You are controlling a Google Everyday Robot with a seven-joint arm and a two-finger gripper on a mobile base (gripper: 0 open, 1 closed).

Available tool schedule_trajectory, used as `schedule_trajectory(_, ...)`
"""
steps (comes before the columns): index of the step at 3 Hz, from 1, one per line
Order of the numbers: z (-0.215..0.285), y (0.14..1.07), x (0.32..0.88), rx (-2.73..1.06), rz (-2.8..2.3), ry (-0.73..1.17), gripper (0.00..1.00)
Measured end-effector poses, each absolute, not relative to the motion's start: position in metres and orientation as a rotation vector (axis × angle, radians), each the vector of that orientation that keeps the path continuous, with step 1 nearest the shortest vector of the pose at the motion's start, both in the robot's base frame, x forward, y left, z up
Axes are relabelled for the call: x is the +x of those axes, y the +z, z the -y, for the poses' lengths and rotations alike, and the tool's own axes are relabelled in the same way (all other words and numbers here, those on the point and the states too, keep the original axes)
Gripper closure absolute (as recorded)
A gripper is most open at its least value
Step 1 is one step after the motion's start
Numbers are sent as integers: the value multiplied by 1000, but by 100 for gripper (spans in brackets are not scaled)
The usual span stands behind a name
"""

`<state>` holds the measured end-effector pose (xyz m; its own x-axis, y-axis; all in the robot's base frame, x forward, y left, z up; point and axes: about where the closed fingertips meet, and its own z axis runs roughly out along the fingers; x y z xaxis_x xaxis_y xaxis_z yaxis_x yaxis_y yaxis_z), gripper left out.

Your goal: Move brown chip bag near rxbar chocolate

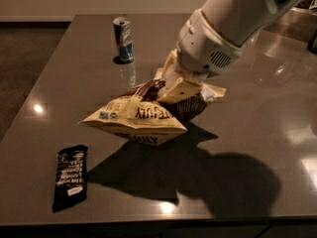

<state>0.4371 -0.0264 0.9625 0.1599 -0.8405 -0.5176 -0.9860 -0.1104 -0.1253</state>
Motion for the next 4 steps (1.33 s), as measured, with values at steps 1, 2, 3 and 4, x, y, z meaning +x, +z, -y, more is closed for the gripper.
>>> schedule_trajectory(1, 13, 958, 420, -2016, -1715, 461, 75)
schedule_trajectory(2, -2, 953, 405, -2033, -1697, 485, 52)
schedule_trajectory(3, -5, 954, 402, -2037, -1690, 483, 21)
schedule_trajectory(4, -7, 955, 401, -2039, -1686, 479, 0)
